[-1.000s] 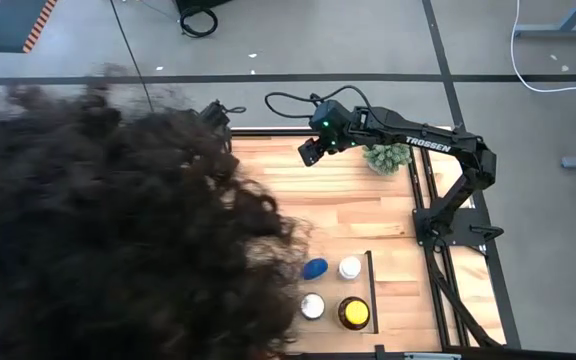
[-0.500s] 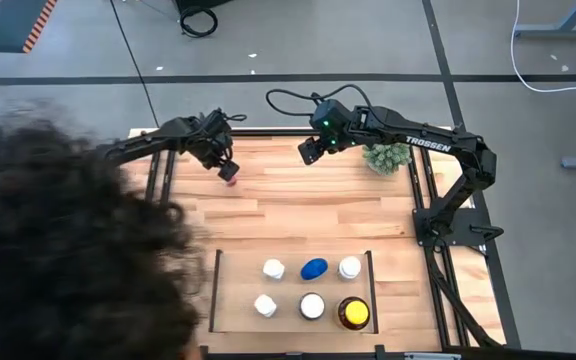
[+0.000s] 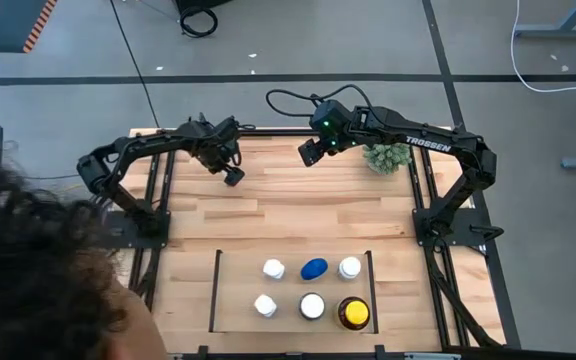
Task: Pick and place medicine bottles onto shelf by color
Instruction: Put the pink medicine bottle on the shelf
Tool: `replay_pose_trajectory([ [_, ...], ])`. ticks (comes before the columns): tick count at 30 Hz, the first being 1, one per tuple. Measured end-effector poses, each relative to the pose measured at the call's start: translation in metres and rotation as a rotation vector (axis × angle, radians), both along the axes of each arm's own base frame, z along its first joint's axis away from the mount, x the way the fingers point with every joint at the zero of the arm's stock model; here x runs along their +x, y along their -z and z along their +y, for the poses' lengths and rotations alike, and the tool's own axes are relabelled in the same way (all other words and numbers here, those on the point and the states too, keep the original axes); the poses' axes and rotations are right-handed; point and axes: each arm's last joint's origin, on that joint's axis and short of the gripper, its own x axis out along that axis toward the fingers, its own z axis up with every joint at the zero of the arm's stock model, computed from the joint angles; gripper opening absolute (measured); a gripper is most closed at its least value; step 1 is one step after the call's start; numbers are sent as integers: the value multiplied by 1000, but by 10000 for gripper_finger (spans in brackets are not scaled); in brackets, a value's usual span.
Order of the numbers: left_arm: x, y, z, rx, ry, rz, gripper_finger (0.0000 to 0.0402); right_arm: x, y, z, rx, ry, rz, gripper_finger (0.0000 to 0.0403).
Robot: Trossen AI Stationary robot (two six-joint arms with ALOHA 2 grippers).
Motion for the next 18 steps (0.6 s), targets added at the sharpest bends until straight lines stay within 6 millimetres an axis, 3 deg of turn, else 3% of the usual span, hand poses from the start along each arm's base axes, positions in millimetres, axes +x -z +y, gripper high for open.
replay_pose_trajectory([
  [18,7,-1,0,74,12,-22,358,0,0,0,0,0,1,218],
])
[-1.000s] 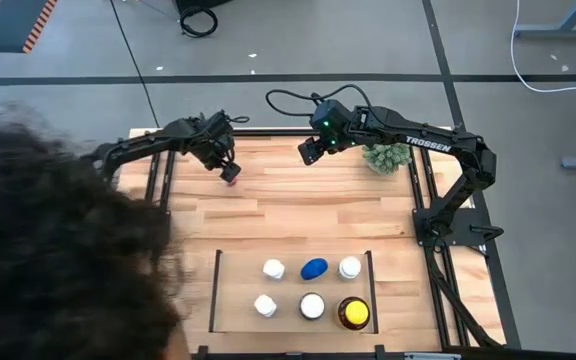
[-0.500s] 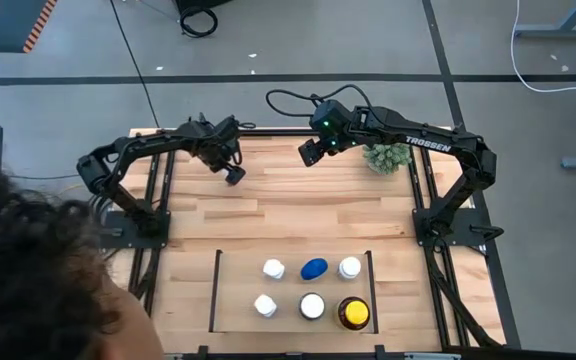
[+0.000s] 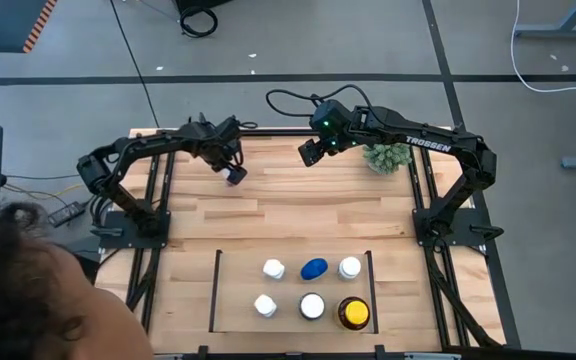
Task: Pick and place medicine bottles onto shelf by color
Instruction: Put the pink medicine bottle on the shelf
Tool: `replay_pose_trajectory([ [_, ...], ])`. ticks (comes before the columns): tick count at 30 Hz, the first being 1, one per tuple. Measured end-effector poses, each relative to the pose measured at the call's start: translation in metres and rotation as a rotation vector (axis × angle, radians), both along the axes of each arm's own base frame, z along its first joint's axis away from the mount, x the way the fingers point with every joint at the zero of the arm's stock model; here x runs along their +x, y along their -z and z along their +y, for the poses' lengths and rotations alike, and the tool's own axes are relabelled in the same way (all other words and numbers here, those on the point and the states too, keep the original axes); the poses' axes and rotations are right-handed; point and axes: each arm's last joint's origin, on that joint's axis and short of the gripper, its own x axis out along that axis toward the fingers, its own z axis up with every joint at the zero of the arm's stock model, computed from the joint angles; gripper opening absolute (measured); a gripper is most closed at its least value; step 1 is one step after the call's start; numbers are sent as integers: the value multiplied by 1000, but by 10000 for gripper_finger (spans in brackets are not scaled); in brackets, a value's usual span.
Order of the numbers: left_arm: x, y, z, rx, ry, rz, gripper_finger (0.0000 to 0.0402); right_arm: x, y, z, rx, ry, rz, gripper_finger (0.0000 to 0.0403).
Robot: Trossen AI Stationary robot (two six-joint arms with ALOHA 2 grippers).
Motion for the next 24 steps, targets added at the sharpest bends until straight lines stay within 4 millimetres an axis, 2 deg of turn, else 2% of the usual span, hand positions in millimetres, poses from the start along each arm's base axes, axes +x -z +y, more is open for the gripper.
replay_pose_trajectory([
  [11,10,17,-8,-44,32,59,333,0,0,0,-3,3,1,218],
  [24,11,17,-8,-46,33,61,281,0,0,0,-3,2,2,218],
])
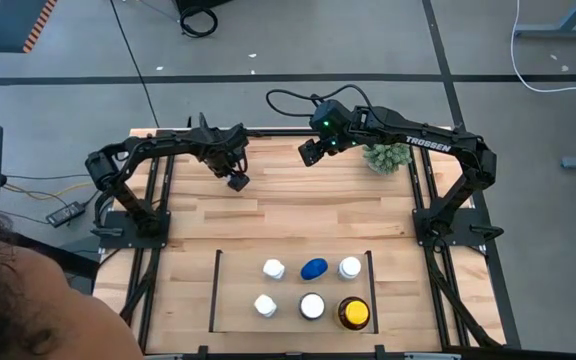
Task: Pick and place medicine bottles onto shelf by color
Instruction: Put the pink medicine bottle on the shelf
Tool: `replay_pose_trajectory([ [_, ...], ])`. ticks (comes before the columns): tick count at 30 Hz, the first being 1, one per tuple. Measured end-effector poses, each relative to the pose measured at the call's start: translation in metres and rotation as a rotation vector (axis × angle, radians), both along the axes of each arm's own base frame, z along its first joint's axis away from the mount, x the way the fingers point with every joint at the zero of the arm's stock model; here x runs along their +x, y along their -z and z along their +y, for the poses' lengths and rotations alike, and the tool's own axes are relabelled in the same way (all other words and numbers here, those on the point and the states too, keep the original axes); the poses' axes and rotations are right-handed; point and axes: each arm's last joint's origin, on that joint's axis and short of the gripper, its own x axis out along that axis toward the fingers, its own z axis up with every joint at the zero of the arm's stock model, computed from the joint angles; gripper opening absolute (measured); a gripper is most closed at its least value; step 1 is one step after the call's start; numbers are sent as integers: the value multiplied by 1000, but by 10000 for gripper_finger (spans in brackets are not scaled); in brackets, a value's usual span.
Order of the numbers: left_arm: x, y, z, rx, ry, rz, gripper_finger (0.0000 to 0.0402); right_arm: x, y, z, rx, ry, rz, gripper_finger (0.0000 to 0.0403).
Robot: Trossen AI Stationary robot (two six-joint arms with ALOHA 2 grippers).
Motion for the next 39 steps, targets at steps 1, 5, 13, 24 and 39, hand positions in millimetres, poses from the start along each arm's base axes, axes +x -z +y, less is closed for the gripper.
replay_pose_trajectory([
  [1,0,0,0,0,0,0,275,0,0,0,0,0,0,218],
  [5,0,0,0,-1,1,-1,243,0,0,0,-5,5,2,218],
  [13,-1,-4,-2,-20,12,-23,179,0,0,0,16,51,-11,218],
  [24,-16,-32,-13,0,45,-44,193,3,0,9,2,103,-15,218],
  [39,-43,-112,-54,-14,91,-235,196,10,0,31,154,97,-68,218],
])
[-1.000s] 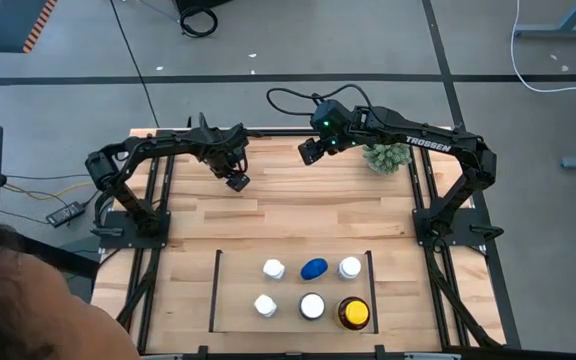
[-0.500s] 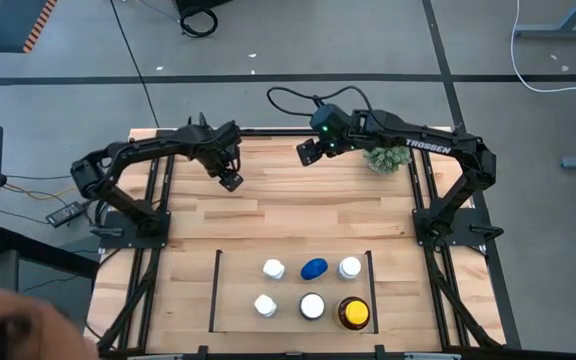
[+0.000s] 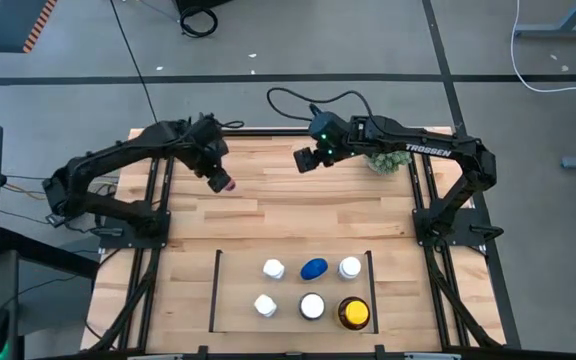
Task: Pick and place medicine bottles onto shelf by color
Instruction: Put the pink medicine bottle on the shelf
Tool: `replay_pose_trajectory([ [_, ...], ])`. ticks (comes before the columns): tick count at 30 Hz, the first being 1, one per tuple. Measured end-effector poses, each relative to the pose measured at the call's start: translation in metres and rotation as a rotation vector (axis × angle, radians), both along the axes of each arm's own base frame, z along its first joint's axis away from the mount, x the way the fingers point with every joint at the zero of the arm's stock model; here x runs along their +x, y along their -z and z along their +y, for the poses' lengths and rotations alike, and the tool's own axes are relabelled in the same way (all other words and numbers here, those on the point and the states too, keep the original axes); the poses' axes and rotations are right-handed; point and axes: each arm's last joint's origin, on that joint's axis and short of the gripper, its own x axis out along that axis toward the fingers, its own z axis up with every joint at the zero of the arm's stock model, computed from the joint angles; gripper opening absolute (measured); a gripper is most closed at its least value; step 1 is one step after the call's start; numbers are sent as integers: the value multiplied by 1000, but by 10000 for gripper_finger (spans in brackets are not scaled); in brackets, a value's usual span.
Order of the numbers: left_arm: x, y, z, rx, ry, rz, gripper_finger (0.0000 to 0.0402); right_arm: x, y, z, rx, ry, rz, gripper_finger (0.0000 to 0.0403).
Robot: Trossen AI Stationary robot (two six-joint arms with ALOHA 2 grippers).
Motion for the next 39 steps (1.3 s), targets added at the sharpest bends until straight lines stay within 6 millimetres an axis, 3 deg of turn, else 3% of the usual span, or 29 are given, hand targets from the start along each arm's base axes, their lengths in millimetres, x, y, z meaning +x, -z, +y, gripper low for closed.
replay_pose_trajectory([
  [8,6,-71,-39,53,211,-53,173,8,0,47,47,-176,-7,218],
  [14,3,-106,-76,105,310,-78,200,9,1,77,-13,-210,18,218],
  [25,12,-103,-140,87,345,-38,174,6,3,95,-99,-235,66,218],
  [30,19,-97,-163,60,294,-7,190,4,4,98,-96,-262,84,218],
  [39,25,-93,-197,9,268,-54,175,2,4,100,-86,-273,99,218],
])
